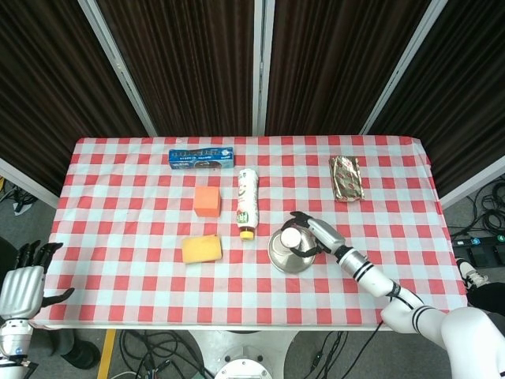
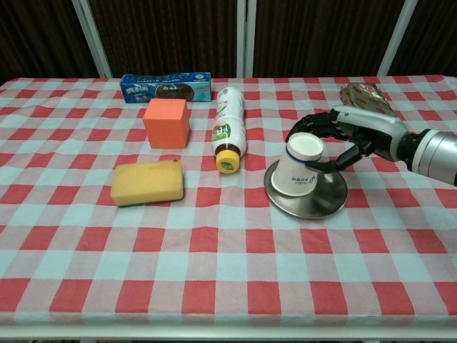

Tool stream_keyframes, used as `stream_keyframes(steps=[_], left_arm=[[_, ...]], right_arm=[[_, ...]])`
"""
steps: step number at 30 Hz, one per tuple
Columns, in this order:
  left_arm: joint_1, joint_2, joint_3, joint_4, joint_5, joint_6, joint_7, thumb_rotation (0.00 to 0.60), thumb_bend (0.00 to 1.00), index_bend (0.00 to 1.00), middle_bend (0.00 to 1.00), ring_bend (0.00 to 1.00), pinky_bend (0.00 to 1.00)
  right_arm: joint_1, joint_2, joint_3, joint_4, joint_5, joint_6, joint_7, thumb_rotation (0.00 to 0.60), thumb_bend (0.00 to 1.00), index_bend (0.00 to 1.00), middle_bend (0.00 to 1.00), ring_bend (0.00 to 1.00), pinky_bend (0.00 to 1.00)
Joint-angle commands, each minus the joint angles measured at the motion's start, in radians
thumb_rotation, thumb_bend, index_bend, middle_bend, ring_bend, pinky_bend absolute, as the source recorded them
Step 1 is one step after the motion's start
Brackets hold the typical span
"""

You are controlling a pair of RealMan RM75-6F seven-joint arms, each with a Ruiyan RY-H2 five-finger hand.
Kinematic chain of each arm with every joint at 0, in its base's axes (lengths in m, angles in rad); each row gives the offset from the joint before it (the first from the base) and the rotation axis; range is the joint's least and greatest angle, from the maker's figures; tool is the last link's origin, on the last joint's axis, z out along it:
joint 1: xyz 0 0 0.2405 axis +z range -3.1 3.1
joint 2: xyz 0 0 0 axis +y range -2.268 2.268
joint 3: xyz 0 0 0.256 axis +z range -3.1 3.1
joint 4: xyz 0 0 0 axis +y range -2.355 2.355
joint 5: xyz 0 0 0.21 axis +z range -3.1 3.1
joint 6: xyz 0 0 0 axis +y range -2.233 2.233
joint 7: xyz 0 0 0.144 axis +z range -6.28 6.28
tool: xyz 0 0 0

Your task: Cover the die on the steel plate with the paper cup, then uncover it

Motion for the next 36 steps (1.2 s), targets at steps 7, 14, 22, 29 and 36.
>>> stream_keyframes(steps=[7, 14, 22, 29, 36], left_arm=[[-0.004, 0.001, 0.0, -0.003, 0.004, -0.003, 0.006, 0.6, 0.02, 0.16, 0.14, 0.05, 0.05], [-0.001, 0.003, -0.001, -0.008, -0.001, 0.0, 0.008, 0.6, 0.02, 0.16, 0.14, 0.05, 0.05], [-0.005, 0.002, -0.002, -0.007, -0.001, -0.007, 0.011, 0.6, 0.02, 0.16, 0.14, 0.05, 0.05], [-0.003, 0.002, -0.003, -0.006, -0.005, -0.005, 0.007, 0.6, 0.02, 0.16, 0.14, 0.05, 0.05], [-0.004, -0.001, -0.003, 0.0, -0.003, -0.005, 0.005, 0.6, 0.02, 0.16, 0.14, 0.05, 0.05]], right_arm=[[-0.002, -0.002, -0.018, 0.026, -0.006, 0.018, 0.011, 0.6, 0.33, 0.46, 0.34, 0.07, 0.1], [0.004, -0.004, -0.027, 0.031, -0.021, 0.033, 0.021, 0.6, 0.33, 0.46, 0.34, 0.07, 0.09], [-0.009, 0.01, -0.051, 0.025, -0.032, 0.058, 0.015, 0.6, 0.33, 0.46, 0.35, 0.07, 0.09], [0.002, -0.014, -0.02, 0.067, 0.002, 0.035, 0.037, 0.6, 0.33, 0.46, 0.34, 0.07, 0.09], [-0.011, 0.021, -0.081, 0.005, -0.066, 0.093, 0.021, 0.6, 0.33, 0.46, 0.34, 0.07, 0.08]])
